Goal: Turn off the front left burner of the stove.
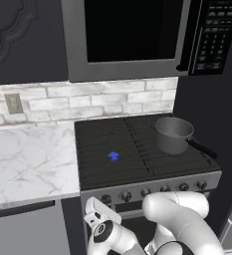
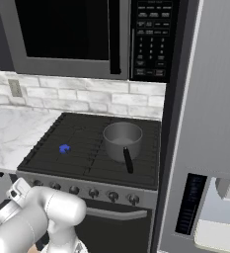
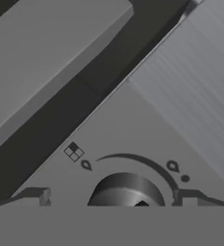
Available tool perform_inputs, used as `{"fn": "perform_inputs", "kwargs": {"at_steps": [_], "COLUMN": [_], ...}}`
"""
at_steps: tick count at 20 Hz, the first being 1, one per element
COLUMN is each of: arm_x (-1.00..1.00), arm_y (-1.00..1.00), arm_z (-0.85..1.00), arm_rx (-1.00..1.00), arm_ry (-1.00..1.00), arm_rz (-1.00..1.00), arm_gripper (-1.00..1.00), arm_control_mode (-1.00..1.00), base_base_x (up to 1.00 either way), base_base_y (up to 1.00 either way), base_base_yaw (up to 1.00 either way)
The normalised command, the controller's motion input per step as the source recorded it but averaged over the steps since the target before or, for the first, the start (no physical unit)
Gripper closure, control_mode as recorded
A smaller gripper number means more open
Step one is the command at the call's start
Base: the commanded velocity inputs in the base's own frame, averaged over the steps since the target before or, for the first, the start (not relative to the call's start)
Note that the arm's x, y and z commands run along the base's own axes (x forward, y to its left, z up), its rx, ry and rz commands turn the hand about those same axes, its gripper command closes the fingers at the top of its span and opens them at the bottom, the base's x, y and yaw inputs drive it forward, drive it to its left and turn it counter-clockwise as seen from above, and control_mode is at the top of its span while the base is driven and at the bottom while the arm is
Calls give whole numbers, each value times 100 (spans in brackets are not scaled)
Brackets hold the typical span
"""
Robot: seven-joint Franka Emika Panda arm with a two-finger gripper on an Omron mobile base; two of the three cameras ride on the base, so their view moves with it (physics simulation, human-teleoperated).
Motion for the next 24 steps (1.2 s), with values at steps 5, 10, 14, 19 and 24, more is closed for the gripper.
{"fn": "perform_inputs", "kwargs": {"at_steps": [5,10,14,19,24], "arm_x": [7,8,5,2,4], "arm_y": [0,0,0,0,0], "arm_z": [0,0,0,3,20], "arm_rx": [0,0,0,0,0], "arm_ry": [0,0,0,0,0], "arm_rz": [0,0,0,0,0], "arm_gripper": [100,100,100,100,100], "arm_control_mode": [-100,-100,-100,-100,-100], "base_base_x": [0,0,0,0,0], "base_base_y": [0,0,0,0,0], "base_base_yaw": [0,0,0,0,0]}}
